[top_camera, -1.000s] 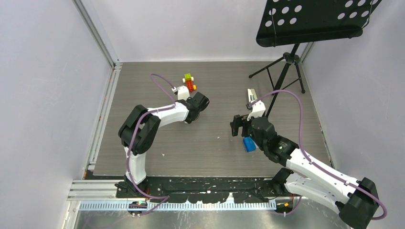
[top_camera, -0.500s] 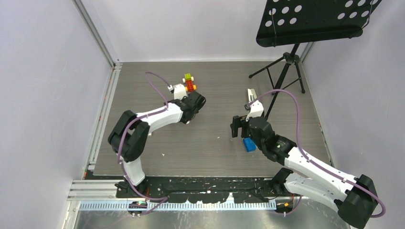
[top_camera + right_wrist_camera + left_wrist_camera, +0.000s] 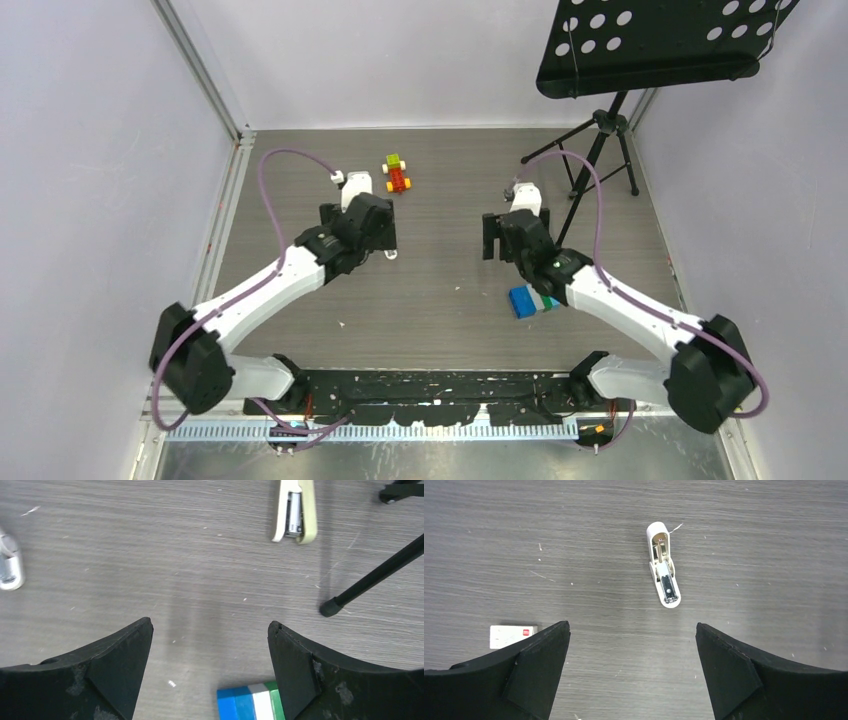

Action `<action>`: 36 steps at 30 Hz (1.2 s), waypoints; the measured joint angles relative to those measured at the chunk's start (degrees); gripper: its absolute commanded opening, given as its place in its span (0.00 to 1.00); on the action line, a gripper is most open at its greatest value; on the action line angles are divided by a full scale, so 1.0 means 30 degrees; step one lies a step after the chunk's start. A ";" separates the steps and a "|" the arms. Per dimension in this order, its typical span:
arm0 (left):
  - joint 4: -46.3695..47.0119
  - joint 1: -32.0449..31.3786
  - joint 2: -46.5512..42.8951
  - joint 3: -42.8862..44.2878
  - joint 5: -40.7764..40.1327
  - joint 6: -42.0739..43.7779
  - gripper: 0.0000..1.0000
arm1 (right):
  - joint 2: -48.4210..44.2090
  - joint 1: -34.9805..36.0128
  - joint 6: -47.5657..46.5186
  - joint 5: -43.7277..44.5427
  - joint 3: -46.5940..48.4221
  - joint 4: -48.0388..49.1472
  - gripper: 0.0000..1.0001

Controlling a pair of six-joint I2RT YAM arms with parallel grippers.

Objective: Load the staples into the stapler

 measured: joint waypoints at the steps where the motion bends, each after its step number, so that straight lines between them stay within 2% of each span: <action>1: 0.0000 0.0000 -0.0765 -0.0306 0.0226 0.0386 1.00 | 0.0641 -0.0306 -0.0022 0.0109 0.0335 0.0007 0.87; 4: 0.0015 0.0007 -0.2885 -0.0889 0.0991 0.1581 1.00 | 0.2528 -0.1129 -0.0066 0.0342 0.1253 0.0095 0.82; 11: -0.0138 0.0015 -0.7023 -0.1690 0.2667 0.4386 1.00 | 0.7344 -0.3162 -0.0211 0.0517 0.3453 0.0437 0.64; 18: -0.0590 0.0015 -1.0316 -0.2135 0.5275 0.6783 1.00 | 1.0688 -0.4583 -0.0554 0.0503 0.5195 0.1209 0.51; 27: -0.0583 0.0015 -1.0856 -0.3672 0.5581 0.8502 1.00 | 1.3704 -0.5523 -0.0452 0.0153 0.7490 0.1202 0.46; 32: -0.0656 0.0015 -1.0732 -0.3905 0.5566 0.8801 1.00 | 1.4426 -0.5566 -0.0029 0.0219 0.8269 0.0962 0.46; 36: -0.0656 0.0015 -1.0732 -0.3905 0.5566 0.8976 1.00 | 1.4717 -0.5603 0.0168 0.0219 0.8298 0.0743 0.41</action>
